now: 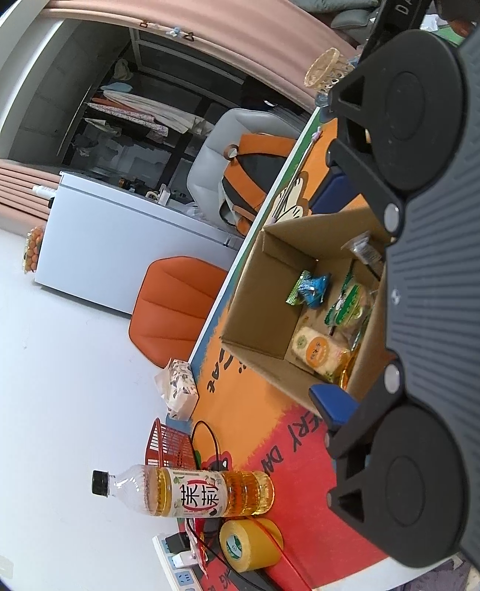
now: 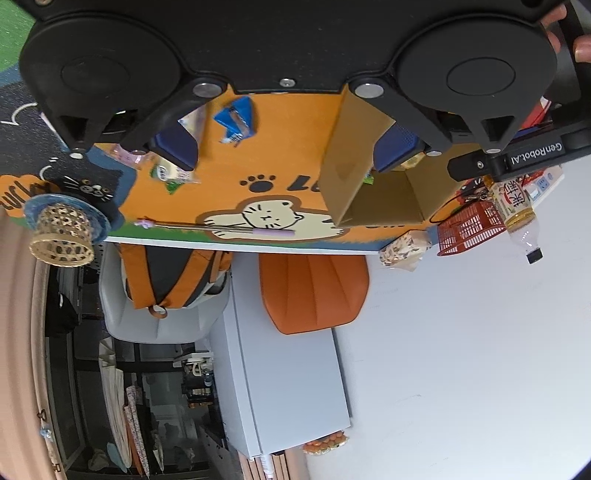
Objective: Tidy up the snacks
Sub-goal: 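Move both tools back toward the remaining snacks on the table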
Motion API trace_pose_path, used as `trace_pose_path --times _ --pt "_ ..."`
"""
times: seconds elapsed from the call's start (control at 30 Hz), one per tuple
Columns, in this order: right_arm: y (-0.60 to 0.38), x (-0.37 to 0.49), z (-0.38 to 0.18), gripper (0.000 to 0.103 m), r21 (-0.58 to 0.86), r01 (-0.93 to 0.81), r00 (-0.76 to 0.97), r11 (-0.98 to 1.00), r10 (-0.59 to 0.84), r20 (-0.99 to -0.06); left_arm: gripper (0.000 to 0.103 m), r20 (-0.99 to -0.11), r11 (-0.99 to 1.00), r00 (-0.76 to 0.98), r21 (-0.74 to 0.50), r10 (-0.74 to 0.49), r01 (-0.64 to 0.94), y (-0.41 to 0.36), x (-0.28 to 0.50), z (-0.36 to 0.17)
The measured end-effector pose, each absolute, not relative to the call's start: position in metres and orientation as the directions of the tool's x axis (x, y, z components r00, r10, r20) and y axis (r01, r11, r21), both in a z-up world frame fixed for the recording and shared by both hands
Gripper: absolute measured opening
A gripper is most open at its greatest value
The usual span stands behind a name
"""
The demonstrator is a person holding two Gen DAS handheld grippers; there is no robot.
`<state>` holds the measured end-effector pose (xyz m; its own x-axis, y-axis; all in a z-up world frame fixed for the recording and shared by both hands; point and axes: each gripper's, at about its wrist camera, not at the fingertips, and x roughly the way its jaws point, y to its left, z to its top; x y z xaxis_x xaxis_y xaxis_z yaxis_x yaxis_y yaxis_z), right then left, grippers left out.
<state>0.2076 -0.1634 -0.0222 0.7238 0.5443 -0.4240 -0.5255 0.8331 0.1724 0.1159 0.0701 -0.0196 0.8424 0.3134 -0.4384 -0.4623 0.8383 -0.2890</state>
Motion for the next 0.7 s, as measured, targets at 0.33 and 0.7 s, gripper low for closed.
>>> trace_pose_path --times 0.33,0.7 --pt "-0.200 0.206 -0.028 0.103 0.212 -0.474 0.739 0.854 0.518 -0.431 0.099 -0.448 0.883 0.853 -0.241 0.266 -0.402 0.040 0.121 -0.020" --pt "-0.239 0.210 -0.033 0.103 0.240 -0.405 0.773 0.882 0.471 -0.425 0.099 -0.445 0.921 0.865 -0.185 0.233 -0.343 0.004 0.130 -0.019"
